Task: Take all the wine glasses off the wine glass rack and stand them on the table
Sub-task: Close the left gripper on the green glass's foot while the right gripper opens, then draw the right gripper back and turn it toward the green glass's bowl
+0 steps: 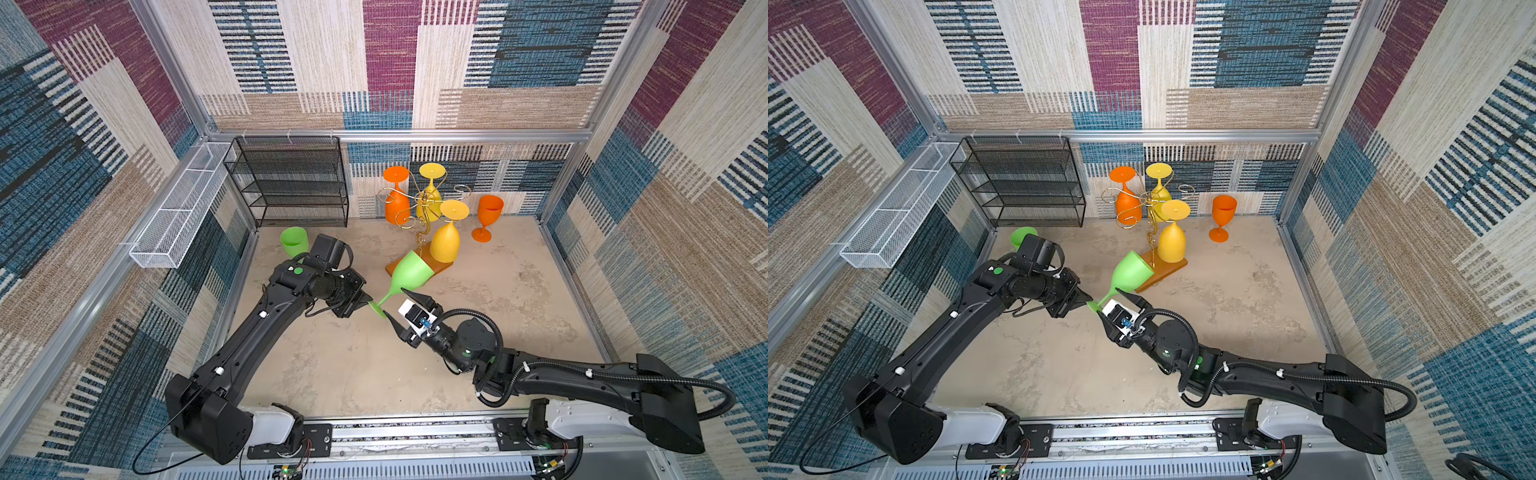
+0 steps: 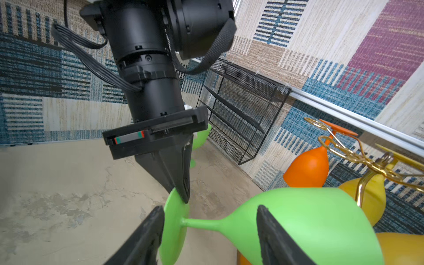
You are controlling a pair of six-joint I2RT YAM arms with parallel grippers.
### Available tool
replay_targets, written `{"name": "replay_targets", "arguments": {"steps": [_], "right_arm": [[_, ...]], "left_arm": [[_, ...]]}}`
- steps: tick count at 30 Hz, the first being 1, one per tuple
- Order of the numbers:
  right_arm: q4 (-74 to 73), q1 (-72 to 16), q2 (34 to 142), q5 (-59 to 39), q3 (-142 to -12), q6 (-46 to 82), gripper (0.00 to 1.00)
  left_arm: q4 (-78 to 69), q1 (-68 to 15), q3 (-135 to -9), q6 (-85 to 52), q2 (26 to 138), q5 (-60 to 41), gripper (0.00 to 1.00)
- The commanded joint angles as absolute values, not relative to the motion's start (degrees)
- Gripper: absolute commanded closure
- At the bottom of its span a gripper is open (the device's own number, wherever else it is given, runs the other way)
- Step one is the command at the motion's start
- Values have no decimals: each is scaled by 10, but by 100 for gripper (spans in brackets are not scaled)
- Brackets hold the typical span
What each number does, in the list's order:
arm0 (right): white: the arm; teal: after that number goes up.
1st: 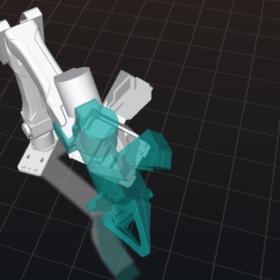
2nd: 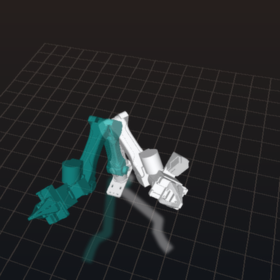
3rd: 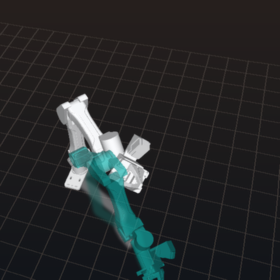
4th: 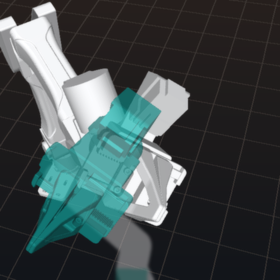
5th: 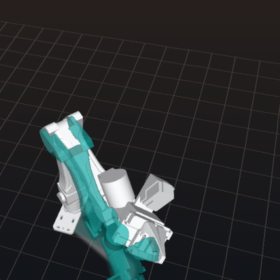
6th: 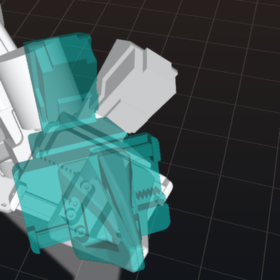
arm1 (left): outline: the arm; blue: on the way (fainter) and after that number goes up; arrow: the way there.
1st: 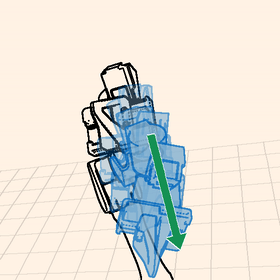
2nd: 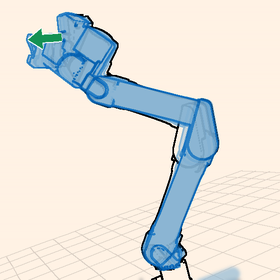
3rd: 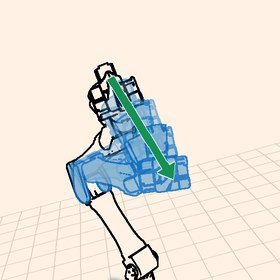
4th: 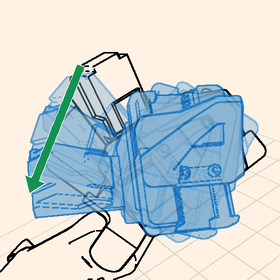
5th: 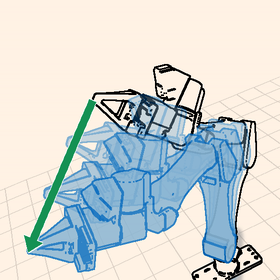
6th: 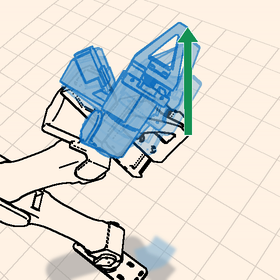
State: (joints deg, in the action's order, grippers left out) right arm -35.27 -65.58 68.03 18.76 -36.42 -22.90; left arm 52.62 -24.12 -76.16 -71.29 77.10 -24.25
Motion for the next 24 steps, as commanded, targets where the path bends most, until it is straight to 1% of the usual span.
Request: {"name": "replay_targets", "arguments": {"steps": [1, 4, 7, 14, 19, 24], "right_arm": [[-325, -641, 656, 180, -356, -130, 30], [-289, -616, 636, 163, -351, -53, 29], [-282, -600, 611, 147, -335, 2, 29], [-265, -580, 583, 127, -338, 87, 29], [-232, -569, 590, 124, -357, 149, 29], [-235, -558, 586, 112, -343, 201, 30]], "left_arm": [[502, -236, -753, -681, 758, -233, 100], [485, -231, -743, -670, 746, -227, 100], [482, -227, -737, -658, 742, -221, 100], [451, -219, -708, -642, 731, -231, 100], [419, -212, -675, -628, 717, -235, 100], [392, -199, -648, -615, 707, -255, 100]]}}
